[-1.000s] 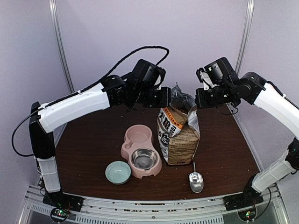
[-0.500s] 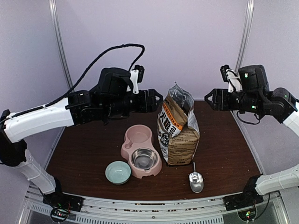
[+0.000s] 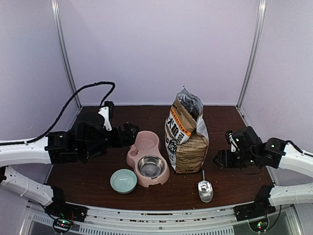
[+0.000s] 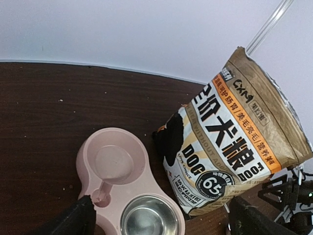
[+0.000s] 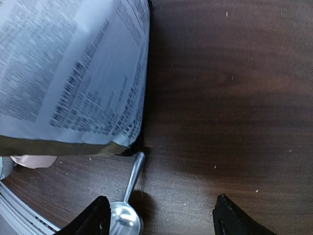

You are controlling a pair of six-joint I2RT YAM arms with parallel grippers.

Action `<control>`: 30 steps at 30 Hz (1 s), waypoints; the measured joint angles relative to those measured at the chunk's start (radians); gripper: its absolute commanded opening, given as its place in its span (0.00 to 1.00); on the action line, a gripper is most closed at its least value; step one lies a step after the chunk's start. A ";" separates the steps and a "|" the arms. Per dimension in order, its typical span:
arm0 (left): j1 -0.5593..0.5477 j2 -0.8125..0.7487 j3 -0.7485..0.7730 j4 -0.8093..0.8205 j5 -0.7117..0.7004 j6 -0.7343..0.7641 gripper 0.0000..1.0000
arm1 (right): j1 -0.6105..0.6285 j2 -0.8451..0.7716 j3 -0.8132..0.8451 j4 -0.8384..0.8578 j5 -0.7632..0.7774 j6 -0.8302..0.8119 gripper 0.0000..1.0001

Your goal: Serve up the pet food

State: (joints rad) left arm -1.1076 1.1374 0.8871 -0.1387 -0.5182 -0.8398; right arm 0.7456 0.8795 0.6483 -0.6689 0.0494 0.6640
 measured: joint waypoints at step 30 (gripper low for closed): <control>0.018 -0.114 -0.055 -0.267 -0.105 -0.104 0.97 | 0.082 0.157 -0.188 0.171 -0.356 0.173 0.37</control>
State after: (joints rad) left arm -1.0901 1.0233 0.8326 -0.4053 -0.6228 -0.9440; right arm 0.8272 1.0363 0.4599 -0.4984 -0.3069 0.8371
